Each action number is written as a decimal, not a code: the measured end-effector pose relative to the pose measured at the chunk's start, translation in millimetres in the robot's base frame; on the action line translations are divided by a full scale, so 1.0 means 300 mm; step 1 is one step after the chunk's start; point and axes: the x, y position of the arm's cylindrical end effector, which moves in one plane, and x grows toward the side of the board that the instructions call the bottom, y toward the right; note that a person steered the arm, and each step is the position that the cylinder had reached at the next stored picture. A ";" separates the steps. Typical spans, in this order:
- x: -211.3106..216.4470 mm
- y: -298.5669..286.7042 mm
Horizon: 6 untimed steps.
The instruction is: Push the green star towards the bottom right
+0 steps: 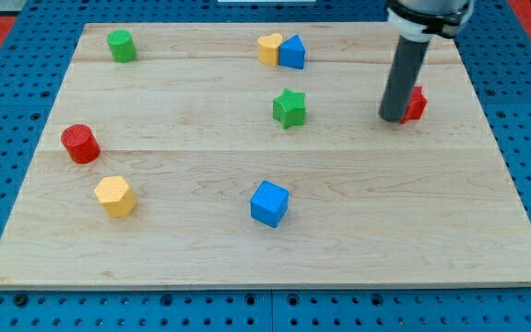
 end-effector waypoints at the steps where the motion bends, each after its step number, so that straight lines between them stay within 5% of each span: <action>1: 0.000 0.055; 5: -0.007 -0.173; 6: -0.134 -0.174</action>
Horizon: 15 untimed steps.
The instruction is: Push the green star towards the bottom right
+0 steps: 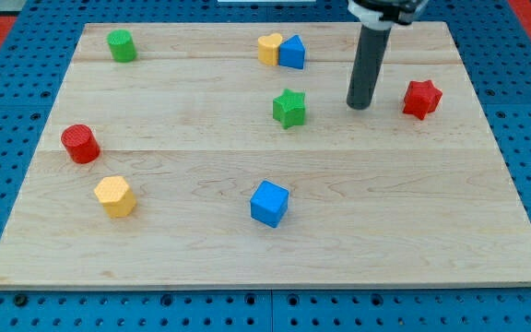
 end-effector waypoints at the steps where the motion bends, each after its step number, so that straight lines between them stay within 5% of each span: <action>1: -0.137 -0.019; 2: -0.187 -0.175; 4: -0.021 -0.423; 6: 0.205 -0.374; 9: -0.018 -0.425; 11: 0.210 -0.276; 13: 0.069 -0.335; 14: 0.045 -0.211; 15: 0.145 -0.163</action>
